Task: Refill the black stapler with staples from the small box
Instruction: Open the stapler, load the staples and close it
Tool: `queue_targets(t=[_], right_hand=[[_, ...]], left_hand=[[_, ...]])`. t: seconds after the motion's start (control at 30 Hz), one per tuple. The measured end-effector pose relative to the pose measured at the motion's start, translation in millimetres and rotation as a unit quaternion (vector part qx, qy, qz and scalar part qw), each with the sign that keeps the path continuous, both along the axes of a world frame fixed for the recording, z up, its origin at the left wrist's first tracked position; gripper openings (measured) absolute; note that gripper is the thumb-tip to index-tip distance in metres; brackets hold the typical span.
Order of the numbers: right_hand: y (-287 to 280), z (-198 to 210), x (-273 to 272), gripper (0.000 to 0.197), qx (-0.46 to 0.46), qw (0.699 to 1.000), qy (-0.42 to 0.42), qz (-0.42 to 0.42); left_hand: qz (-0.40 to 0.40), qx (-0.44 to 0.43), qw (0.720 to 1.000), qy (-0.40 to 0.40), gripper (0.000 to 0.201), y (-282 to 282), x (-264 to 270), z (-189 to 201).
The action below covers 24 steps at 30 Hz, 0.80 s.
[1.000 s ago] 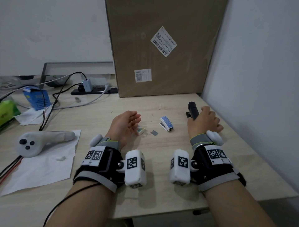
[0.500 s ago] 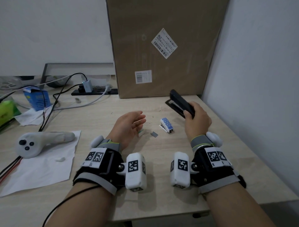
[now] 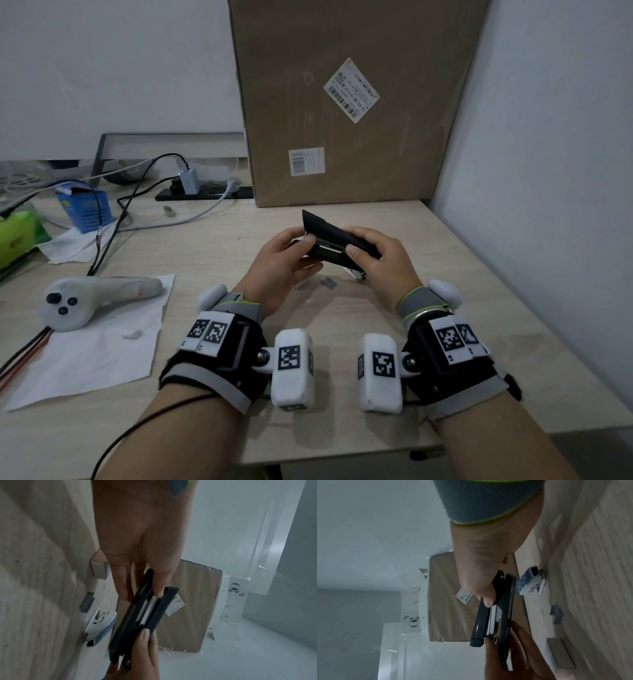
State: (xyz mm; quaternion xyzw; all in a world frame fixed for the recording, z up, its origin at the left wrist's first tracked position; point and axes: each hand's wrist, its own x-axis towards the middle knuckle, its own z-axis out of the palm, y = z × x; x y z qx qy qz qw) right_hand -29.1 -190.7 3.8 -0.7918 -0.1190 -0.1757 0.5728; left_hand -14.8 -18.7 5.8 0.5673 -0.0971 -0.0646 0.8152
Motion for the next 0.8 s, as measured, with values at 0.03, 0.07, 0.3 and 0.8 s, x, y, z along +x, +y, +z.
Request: queue_targets(t=[0.03,0.07,0.3,0.8], right_hand=[[-0.1,0.2,0.0,0.026,-0.001,1.0,-0.002,0.0],[-0.1,0.5,-0.4,0.024,-0.007,1.0,-0.003,0.002],[0.9,2.3,-2.1,0.022,-0.056,0.998,-0.017,-0.026],[-3.5,7.6,8.7,0.02,0.245,0.955,-0.048,-0.158]], left_hand=[[-0.001,0.005,1.0,-0.003,0.022,-0.2,-0.5,-0.8],[-0.004,0.011,1.0,-0.007,0.021,-0.1,-0.7,-1.8],[-0.044,0.07,0.996,-0.018,0.016,-7.4,-4.9,-6.8],[-0.029,0.015,0.999,0.001,0.006,-7.4,-1.5,-6.3]])
